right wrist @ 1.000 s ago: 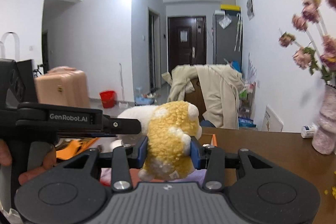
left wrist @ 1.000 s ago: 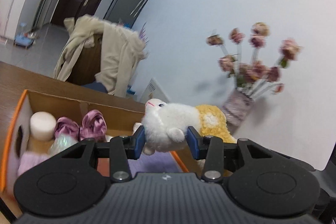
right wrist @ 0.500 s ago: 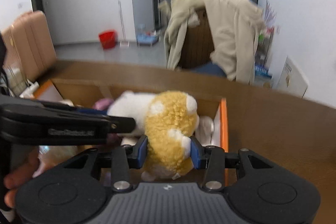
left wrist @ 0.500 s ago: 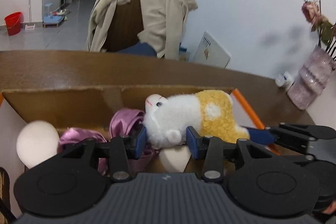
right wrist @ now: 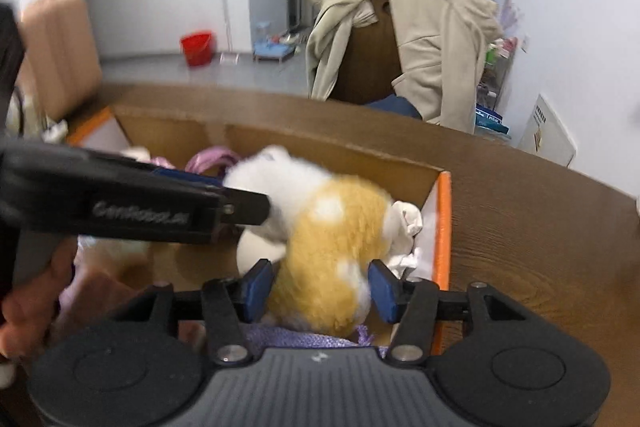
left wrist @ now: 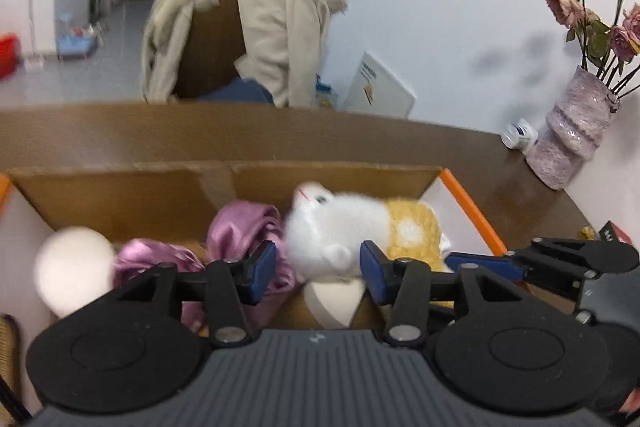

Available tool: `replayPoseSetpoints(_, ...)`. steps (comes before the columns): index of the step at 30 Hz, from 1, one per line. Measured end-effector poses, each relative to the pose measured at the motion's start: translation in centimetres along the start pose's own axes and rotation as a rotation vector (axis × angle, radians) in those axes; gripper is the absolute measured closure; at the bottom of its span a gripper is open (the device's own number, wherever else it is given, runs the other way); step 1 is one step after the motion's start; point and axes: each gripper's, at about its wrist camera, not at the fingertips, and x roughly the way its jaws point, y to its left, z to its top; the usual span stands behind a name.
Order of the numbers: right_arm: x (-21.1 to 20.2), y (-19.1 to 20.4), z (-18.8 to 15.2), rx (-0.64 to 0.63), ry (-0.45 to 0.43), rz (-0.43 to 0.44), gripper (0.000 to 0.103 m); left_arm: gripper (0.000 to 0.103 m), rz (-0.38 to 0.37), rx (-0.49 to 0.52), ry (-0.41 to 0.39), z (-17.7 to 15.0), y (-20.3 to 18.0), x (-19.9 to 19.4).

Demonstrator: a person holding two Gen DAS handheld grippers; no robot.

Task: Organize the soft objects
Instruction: 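Carry the plush sheep into the box and open both grippers, then move both grippers back toward the light-blue plush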

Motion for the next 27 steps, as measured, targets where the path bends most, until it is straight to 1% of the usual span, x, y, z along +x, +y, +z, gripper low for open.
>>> replayPoseSetpoints(1,-0.9,-0.2,-0.1,0.014,-0.024,0.001,0.051,0.052,0.008,0.015,-0.020,0.1,-0.3,-0.9)
replayPoseSetpoints(3,-3.2,-0.4,-0.1,0.023,-0.076,0.001,0.050,0.050,0.002,0.036,-0.057,0.3,-0.9,-3.4)
replayPoseSetpoints(7,-8.8,-0.3,0.3,0.027,-0.166,-0.009,0.048,0.047,0.010,0.063,-0.128,0.3,-2.4,-8.9)
replayPoseSetpoints(10,-12.5,0.2,-0.2,0.017,-0.218,-0.019,0.046,0.044,0.020,0.093,-0.175,-0.6,-3.5,-13.6)
replayPoseSetpoints(12,-15.2,0.7,-1.4,0.012,-0.246,-0.018,0.045,0.041,0.025,0.115,-0.207,-1.7,-4.0,-16.6)
replayPoseSetpoints(13,-16.5,1.0,-2.1,0.012,-0.259,-0.019,0.045,0.039,0.025,0.127,-0.224,-2.5,-4.3,-18.3)
replayPoseSetpoints(17,-22.0,2.6,-5.9,0.005,-0.325,-0.011,0.045,0.036,0.006,0.159,-0.292,-7.1,-4.5,-25.2)
replayPoseSetpoints(20,-25.8,4.4,-9.5,-0.007,-0.371,0.001,0.038,0.034,-0.009,0.185,-0.332,-11.3,-4.6,-29.7)
replayPoseSetpoints(24,-29.5,7.5,-14.5,-0.038,-0.413,0.010,0.036,0.029,-0.019,0.194,-0.364,-17.2,-4.5,-34.0)
replayPoseSetpoints(26,-30.8,9.0,-17.0,-0.041,-0.433,0.024,0.030,0.026,-0.009,0.187,-0.384,-20.0,-4.4,-35.6)
replayPoseSetpoints(27,-31.2,9.7,-18.3,-0.045,-0.443,0.033,0.030,0.026,-0.002,0.186,-0.391,-21.4,-4.4,-36.2)
